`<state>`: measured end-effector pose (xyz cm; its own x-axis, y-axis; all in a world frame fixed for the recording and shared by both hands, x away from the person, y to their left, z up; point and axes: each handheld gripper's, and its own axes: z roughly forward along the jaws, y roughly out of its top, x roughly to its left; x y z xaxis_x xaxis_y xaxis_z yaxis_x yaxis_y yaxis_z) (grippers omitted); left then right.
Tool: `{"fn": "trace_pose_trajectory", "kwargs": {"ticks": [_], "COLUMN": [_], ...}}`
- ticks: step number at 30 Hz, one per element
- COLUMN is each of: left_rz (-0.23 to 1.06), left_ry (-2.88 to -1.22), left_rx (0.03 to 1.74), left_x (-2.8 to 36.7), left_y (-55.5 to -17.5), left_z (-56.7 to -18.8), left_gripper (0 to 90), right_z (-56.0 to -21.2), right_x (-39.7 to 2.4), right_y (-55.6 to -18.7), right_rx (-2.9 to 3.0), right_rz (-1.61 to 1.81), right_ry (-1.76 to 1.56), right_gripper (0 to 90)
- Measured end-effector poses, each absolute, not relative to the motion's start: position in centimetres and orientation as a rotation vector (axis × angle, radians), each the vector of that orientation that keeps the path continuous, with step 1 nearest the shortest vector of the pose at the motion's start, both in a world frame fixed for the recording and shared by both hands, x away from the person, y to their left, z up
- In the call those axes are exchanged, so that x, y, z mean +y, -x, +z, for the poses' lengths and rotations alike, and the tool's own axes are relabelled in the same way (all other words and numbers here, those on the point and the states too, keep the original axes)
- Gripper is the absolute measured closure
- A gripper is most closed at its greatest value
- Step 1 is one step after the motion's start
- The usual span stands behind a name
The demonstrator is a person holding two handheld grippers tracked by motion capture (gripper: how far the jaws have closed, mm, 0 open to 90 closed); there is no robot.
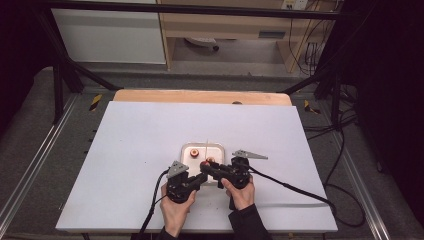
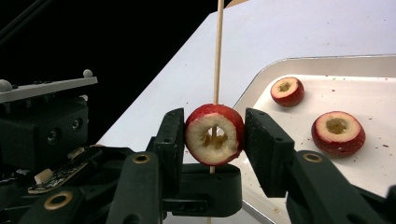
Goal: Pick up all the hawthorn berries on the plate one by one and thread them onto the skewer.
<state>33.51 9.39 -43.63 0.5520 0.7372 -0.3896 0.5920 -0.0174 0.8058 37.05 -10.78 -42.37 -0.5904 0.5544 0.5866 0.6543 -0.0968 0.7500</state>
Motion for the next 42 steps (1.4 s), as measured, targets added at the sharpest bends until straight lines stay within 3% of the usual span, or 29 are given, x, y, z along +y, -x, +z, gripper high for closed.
{"fn": "trace_pose_trajectory", "kwargs": {"ticks": [1,8,13,19,29,42], "left_rz": [0.173,0.226,0.263,0.289,0.319,0.322], "left_ry": [-1.702,-1.763,-1.813,-1.84,-1.869,-1.884], "left_rx": [1.124,1.106,1.104,1.087,1.072,1.068], "left_x": [9.5,10.6,11.6,12.7,13.9,14.6], "left_y": [-33.5,-33.2,-32.7,-31.9,-31.0,-30.6], "left_z": [-43.6,-43.8,-44.1,-43.9,-44.1,-44.4], "left_gripper": [88.1,88.1,88.0,88.0,88.0,88.0], "right_z": [-42.4,-41.2,-41.0,-41.0,-40.4,-39.7], "right_x": [-10.8,-11.9,-12.6,-13.1,-12.9,-10.1], "right_y": [-37.1,-37.5,-38.3,-39.2,-40.9,-43.3], "right_rx": [-2.052,-2.188,-2.328,-2.441,-2.671,-2.814], "right_rz": [-1.798,-1.819,-1.723,-1.631,-1.352,-1.049], "right_ry": [1.378,1.359,1.355,1.366,1.323,1.217], "right_gripper": [59.1,33.3,21.0,14.0,10.6,20.1]}}
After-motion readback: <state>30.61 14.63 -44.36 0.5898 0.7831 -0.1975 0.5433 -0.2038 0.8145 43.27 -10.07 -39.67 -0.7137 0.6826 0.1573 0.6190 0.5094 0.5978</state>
